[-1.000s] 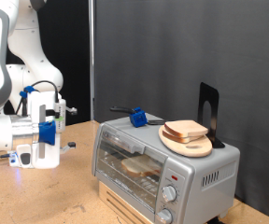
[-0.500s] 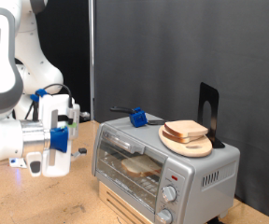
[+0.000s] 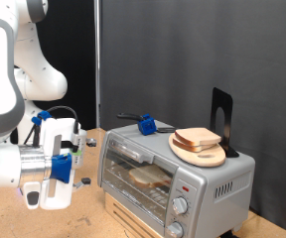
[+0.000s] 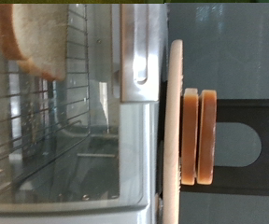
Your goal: Make a piece of toast with the oven
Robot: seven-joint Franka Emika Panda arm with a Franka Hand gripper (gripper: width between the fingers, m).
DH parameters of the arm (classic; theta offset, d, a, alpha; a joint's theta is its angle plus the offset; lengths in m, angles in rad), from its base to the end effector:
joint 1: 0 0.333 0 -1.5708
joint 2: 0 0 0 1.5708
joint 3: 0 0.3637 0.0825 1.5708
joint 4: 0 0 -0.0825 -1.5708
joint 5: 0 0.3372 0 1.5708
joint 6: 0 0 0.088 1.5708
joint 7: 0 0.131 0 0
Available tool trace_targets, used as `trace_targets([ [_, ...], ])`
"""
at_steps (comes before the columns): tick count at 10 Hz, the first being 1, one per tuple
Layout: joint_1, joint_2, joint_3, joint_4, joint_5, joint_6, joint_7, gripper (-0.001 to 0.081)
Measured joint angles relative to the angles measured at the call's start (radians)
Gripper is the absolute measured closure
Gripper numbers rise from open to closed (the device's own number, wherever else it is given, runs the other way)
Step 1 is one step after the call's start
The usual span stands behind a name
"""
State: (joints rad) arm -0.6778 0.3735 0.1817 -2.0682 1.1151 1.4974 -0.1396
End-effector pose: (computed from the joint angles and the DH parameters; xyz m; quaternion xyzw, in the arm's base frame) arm 0.4911 -0.1336 0.3490 -0.6927 0.3238 0.2067 0.6105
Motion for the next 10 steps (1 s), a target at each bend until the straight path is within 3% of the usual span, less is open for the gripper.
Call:
trace_targets([
  [1, 0.0, 0.013, 0.0, 0.015, 0.0, -0.009, 0.005, 0.0124],
  [4, 0.006, 0.122, 0.016, 0.124, 0.049, 0.026, 0.01, 0.0124],
  [10, 0.051, 0.334, 0.027, 0.384, 0.07, 0.101, 0.004, 0.0124],
])
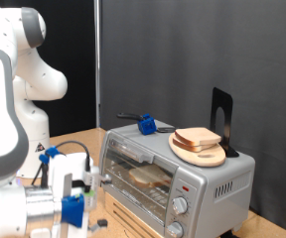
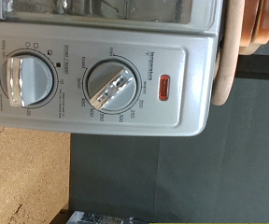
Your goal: Make a piece of toast with the oven
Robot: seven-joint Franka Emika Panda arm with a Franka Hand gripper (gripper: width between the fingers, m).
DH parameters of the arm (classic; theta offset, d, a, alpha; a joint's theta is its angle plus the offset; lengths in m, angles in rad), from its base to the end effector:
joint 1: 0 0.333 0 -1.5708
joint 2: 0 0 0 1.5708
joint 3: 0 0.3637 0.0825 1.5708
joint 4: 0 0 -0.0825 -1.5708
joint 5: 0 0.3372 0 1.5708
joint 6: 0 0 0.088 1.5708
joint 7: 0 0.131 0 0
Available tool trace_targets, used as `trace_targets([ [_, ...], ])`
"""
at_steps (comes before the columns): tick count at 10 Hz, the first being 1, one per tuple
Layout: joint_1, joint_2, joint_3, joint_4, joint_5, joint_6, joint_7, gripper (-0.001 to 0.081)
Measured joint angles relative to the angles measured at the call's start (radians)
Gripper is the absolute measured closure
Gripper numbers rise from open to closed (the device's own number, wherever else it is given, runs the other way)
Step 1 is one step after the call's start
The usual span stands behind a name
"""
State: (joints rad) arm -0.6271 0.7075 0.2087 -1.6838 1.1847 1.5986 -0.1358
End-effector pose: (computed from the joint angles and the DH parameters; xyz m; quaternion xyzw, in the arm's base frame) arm 0.6077 -0.1655 0.2886 -0.6870 0.3230 0.1492 0.6336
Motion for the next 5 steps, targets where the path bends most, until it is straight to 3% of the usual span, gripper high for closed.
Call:
trace_targets([
  [1, -0.001, -0.001, 0.0, -0.003, 0.0, -0.002, 0.0, 0.0124],
  [5, 0.023, 0.024, -0.004, 0.041, -0.207, -0.152, 0.123, 0.0124],
])
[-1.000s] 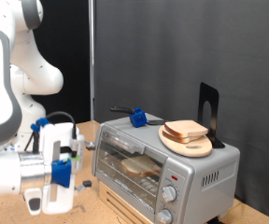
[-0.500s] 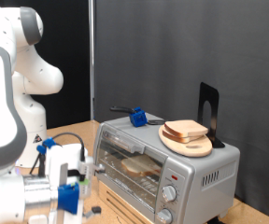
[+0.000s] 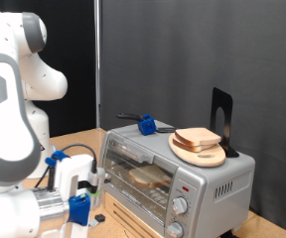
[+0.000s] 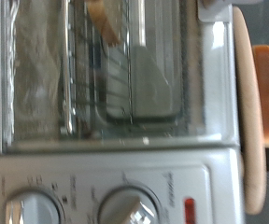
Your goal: Make a piece of toast with the oven
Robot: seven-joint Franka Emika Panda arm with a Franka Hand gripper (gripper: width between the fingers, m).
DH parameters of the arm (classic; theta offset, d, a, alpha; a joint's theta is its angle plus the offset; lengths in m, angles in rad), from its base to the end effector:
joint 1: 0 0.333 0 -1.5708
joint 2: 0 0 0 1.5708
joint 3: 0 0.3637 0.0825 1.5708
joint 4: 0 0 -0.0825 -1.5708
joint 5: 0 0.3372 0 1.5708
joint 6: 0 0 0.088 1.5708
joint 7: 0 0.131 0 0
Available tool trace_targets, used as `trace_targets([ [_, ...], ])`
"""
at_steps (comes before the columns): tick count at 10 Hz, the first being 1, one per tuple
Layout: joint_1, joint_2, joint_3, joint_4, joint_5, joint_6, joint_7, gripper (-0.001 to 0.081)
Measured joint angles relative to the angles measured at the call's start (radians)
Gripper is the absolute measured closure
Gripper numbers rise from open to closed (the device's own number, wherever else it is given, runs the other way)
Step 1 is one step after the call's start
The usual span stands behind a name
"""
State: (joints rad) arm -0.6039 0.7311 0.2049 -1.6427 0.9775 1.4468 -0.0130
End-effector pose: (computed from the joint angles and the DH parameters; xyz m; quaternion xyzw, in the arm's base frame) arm 0.5868 -0.1448 0.2802 -0.7141 0.2889 0.2755 0.5750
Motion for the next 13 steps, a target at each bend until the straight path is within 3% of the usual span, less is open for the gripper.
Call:
trace_targets([
  [2, 0.023, 0.028, 0.0, 0.016, 0.02, 0.025, 0.106, 0.0124],
  [4, 0.034, 0.035, 0.002, -0.002, 0.1, 0.116, 0.186, 0.0124],
  [6, 0.035, 0.032, 0.004, -0.023, 0.142, 0.175, 0.119, 0.0124],
  [8, 0.035, 0.034, 0.004, -0.02, 0.139, 0.166, 0.137, 0.0124],
  [10, 0.037, 0.054, 0.012, 0.009, 0.151, 0.176, 0.138, 0.0124],
  [13, 0.05, 0.124, 0.031, 0.104, 0.183, 0.226, 0.127, 0.0124],
])
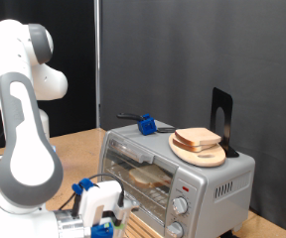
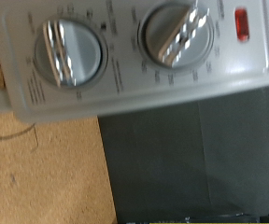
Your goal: Make a piece of toast with the oven
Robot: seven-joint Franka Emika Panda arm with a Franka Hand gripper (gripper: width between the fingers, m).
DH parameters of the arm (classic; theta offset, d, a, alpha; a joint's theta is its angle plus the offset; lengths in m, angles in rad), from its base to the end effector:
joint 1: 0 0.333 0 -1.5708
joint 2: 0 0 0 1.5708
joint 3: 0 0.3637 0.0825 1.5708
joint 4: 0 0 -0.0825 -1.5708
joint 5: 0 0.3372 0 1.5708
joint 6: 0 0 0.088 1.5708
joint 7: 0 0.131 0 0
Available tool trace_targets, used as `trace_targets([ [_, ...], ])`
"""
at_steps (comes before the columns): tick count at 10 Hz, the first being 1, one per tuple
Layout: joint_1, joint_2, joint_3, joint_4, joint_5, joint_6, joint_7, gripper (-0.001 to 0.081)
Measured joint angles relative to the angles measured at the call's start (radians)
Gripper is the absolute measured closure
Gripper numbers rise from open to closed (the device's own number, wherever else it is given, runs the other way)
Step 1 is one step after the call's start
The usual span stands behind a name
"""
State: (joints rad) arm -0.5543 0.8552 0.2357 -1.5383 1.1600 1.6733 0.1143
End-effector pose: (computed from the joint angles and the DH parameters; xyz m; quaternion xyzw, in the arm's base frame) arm 0.6523 -0.1340 0.2418 -0.6598 0.3947 0.2273 0.5978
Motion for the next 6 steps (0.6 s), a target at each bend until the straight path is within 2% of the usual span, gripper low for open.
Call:
trace_targets([
  [2, 0.009, 0.052, 0.001, 0.074, -0.009, -0.002, 0.006, 0.0124],
  [4, 0.01, 0.101, -0.006, 0.145, -0.065, -0.045, 0.021, 0.0124],
  [6, 0.01, 0.135, -0.013, 0.192, -0.099, -0.057, 0.042, 0.0124],
])
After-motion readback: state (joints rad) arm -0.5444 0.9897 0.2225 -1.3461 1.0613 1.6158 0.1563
